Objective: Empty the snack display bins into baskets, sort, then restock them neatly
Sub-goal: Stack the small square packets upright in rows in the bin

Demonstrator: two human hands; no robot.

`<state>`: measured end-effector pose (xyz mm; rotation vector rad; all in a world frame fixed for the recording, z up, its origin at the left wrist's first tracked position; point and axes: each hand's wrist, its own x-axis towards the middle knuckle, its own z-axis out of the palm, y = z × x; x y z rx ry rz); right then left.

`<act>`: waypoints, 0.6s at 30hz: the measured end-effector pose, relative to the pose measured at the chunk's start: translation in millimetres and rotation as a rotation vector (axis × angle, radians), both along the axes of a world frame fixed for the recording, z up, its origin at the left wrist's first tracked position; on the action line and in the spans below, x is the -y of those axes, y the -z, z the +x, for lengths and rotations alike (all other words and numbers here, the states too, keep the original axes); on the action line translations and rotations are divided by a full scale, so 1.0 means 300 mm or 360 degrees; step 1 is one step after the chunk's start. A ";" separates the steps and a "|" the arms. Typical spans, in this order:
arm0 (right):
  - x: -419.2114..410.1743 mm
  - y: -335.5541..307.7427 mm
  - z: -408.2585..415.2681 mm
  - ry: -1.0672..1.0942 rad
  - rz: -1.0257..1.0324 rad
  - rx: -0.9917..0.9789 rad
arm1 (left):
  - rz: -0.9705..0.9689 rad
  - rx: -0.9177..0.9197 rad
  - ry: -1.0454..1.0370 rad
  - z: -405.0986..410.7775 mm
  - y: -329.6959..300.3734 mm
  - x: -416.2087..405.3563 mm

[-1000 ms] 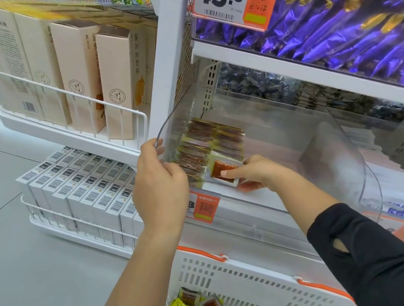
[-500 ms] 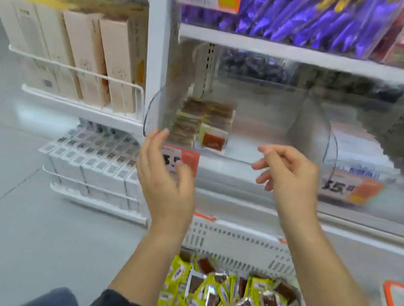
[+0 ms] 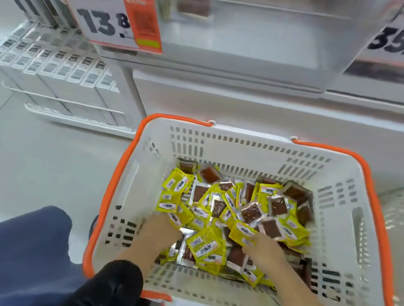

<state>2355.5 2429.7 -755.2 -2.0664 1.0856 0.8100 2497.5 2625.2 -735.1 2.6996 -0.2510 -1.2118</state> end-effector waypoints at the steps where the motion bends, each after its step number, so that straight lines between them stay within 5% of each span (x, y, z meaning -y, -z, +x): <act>1: 0.004 0.025 -0.003 0.0094 -0.0047 0.0022 | 0.0000 0.0057 -0.0012 0.009 0.021 0.013; 4: 0.008 0.073 0.039 0.0266 -0.0151 0.0141 | 0.0029 0.0030 -0.0048 0.036 0.099 0.042; 7: -0.017 0.089 0.102 -0.0034 -0.0039 -0.0004 | 0.0043 -0.0228 -0.0130 0.039 0.162 0.052; 12: -0.146 0.137 0.133 -0.0480 0.0017 -0.0162 | 0.0091 -0.0255 -0.0002 -0.001 0.198 0.114; 15: -0.148 0.153 0.144 -0.0362 -0.0083 -0.0056 | -0.0055 -0.0351 -0.0009 -0.028 0.192 0.138; 18: -0.108 0.140 0.143 -0.0059 0.0303 0.0072 | -0.0247 -0.0539 -0.0392 -0.006 0.180 0.120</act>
